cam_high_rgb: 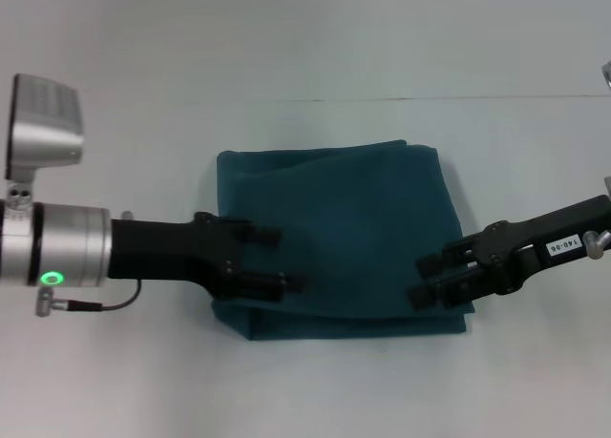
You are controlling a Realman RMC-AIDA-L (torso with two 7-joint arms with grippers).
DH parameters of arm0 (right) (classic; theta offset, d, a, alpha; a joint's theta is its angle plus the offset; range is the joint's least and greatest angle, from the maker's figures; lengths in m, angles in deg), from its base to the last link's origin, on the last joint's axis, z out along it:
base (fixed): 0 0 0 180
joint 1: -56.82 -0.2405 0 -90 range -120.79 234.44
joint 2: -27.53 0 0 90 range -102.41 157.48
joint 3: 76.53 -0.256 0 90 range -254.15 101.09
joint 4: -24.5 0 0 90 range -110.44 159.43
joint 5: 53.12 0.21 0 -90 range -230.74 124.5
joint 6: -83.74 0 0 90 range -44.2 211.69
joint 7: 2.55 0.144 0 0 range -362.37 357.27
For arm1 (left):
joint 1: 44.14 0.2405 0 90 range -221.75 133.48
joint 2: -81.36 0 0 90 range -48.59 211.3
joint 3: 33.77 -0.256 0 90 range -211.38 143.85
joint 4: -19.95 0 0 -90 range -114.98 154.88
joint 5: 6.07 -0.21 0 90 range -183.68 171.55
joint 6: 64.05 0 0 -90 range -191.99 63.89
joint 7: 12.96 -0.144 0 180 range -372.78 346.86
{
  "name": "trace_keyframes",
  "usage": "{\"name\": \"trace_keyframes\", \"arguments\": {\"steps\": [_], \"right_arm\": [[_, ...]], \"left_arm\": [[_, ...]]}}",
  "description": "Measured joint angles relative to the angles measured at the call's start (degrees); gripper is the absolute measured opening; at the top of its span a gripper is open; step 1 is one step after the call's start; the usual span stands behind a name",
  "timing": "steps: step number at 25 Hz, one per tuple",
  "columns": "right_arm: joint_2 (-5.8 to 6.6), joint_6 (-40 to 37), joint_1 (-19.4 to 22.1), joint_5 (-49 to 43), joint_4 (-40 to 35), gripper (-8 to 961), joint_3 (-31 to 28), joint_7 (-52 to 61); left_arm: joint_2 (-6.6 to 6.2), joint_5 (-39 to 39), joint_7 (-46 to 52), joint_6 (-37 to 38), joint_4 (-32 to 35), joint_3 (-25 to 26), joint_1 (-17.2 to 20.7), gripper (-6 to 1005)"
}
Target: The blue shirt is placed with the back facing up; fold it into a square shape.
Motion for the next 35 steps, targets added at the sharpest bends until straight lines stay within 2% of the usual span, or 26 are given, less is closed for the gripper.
{"name": "trace_keyframes", "arguments": {"steps": [3, 5, 8, 11, 15, 17, 22, 35], "right_arm": [[-0.01, 0.0, 0.0, 0.0, 0.0, 778, 0.0, 0.0], [-0.04, 0.0, 0.0, 0.0, 0.0, 778, 0.0, -0.1], [-0.17, 0.2, -0.2, 0.0, 0.0, 778, 0.0, -0.1], [-0.23, 0.0, -0.4, 0.0, 0.0, 778, 0.0, 0.0], [-0.17, 0.0, -0.5, 0.0, 0.0, 778, 0.0, 0.1], [-0.16, 0.0, -0.5, 0.1, 0.0, 778, 0.0, 0.0], [-0.05, 0.1, -0.8, 0.1, 0.0, 778, 0.0, 0.1], [0.00, 0.0, -0.8, 0.1, -0.1, 777, 0.0, 0.2]], "left_arm": [[0.00, 0.4, -0.1, -0.3, 0.0, 1.7, 0.4, 847], [0.75, 1.3, -0.5, -1.7, -0.3, 2.2, 0.1, 847], [1.78, 2.8, -0.8, -8.6, -2.6, 0.8, -1.8, 847], [1.53, 2.8, -0.8, -9.5, -4.3, -0.1, -3.0, 846], [1.33, 2.6, -0.8, -8.5, -4.3, -0.4, -2.7, 846], [1.31, 2.8, -0.9, -3.5, -1.6, -0.4, 0.4, 846], [1.32, 2.5, -1.1, 2.2, 0.7, -0.4, 3.1, 847], [1.58, 2.4, -1.2, 1.8, 0.4, -1.7, 3.3, 845]]}}
